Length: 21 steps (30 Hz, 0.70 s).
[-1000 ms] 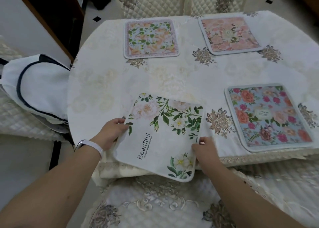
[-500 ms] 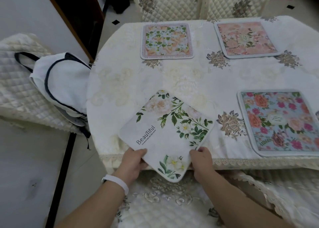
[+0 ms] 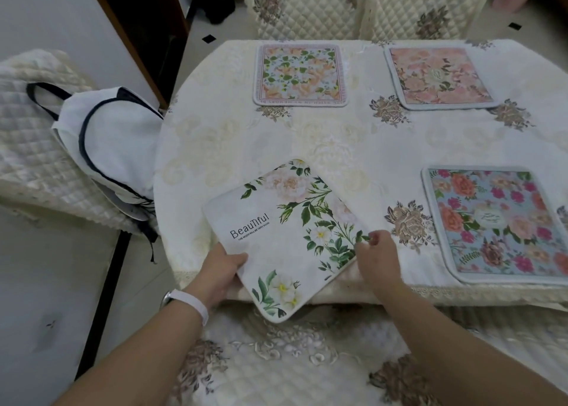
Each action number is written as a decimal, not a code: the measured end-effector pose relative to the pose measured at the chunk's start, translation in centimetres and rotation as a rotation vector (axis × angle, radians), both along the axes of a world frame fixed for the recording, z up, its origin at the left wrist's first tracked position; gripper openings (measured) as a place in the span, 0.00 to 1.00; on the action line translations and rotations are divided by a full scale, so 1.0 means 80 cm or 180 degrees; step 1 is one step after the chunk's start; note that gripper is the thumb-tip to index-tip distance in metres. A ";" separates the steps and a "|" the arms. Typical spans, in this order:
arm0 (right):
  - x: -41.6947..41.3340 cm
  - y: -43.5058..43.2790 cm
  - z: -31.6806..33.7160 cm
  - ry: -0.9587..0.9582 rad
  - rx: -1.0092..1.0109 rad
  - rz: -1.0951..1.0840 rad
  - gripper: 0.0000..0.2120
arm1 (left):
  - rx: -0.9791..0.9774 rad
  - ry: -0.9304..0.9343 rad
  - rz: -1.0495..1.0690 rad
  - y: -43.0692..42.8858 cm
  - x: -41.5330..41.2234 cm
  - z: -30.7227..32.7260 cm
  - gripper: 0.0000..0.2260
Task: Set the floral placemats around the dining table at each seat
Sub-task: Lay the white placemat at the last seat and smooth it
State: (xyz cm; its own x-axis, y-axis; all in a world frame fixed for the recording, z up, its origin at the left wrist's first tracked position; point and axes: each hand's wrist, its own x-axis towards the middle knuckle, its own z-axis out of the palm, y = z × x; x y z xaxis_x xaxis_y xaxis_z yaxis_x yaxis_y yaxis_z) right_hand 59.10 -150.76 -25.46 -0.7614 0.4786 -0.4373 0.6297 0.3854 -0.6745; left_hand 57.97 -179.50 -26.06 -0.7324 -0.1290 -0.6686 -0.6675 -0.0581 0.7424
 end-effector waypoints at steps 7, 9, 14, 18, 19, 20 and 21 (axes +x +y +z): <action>-0.066 -0.001 -0.006 -0.0073 0.0562 0.0871 0.22 | -0.0159 -0.0002 -0.0545 -0.015 -0.043 0.004 0.16; -0.082 -0.003 -0.010 -0.0136 0.0546 0.0907 0.23 | -0.0259 -0.0022 -0.0708 -0.020 -0.057 0.000 0.16; -0.114 0.006 -0.016 -0.0254 0.0259 0.0681 0.24 | -0.0557 -0.0081 -0.1045 -0.025 -0.089 -0.004 0.15; -0.124 0.018 -0.020 -0.0334 0.0348 0.0669 0.16 | -0.0533 -0.0118 -0.1022 -0.017 -0.105 -0.005 0.13; -0.124 0.020 -0.020 -0.0337 0.0381 0.0663 0.14 | -0.0548 -0.0133 -0.0980 -0.016 -0.109 -0.007 0.13; -0.123 0.023 -0.020 -0.0339 0.0407 0.0663 0.13 | -0.0596 -0.0124 -0.0949 -0.015 -0.112 -0.009 0.14; -0.121 0.025 -0.020 -0.0339 0.0427 0.0674 0.11 | -0.0676 -0.0108 -0.0903 -0.015 -0.116 -0.013 0.15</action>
State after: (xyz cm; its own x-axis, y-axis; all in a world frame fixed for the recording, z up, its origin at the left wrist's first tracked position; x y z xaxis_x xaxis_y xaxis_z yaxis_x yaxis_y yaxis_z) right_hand 49.42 -148.78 -27.02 -0.8038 0.3728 -0.4636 0.5902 0.5975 -0.5429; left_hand 48.71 -180.68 -27.09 -0.7367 -0.0622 -0.6734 -0.6595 0.2863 0.6950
